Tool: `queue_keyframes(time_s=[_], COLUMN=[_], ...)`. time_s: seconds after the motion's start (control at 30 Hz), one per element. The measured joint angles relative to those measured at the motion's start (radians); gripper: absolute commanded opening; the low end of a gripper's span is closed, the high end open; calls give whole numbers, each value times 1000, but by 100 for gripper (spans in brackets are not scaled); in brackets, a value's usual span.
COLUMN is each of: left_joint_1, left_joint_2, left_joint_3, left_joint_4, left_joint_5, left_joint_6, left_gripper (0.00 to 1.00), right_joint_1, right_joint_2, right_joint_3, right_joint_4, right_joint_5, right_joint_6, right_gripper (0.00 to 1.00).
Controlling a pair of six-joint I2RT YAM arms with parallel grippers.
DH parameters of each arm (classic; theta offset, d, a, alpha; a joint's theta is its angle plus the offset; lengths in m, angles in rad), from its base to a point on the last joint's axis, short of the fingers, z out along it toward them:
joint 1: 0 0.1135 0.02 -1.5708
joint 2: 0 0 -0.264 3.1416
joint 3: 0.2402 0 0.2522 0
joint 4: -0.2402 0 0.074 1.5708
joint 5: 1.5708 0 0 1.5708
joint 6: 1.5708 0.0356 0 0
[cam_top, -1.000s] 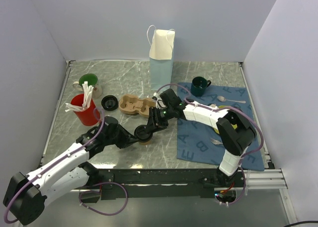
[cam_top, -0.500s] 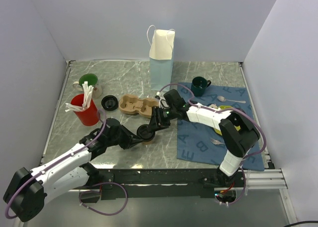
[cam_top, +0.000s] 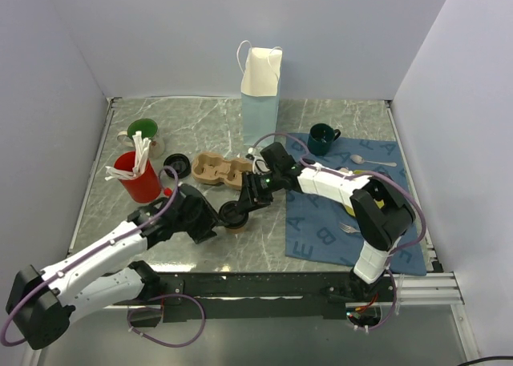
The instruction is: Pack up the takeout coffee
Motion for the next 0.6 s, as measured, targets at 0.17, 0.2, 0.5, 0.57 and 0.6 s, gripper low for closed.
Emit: queue_keyframes(time_s=[0.17, 0.2, 0.5, 0.57, 0.6], left_joint_1=[-8, -9, 14, 26, 29], left_joint_2=[-5, -10, 5, 11, 10], left_joint_3=[187, 209, 330, 369, 389], left_joint_4=[-106, -109, -272, -314, -333], left_joint_5=[-54, -63, -202, -243, -264], left_joint_6=[69, 77, 167, 191, 202], left_gripper=[61, 61, 82, 88, 99], right_joint_1=[21, 23, 26, 28, 31], right_joint_2=[5, 5, 5, 1, -2], right_joint_3=[47, 60, 240, 269, 279], right_joint_4=[-82, -109, -322, -359, -379], right_joint_5=[6, 6, 81, 117, 140], right_joint_6=[-36, -42, -114, -131, -140], right_gripper=[60, 62, 76, 78, 82])
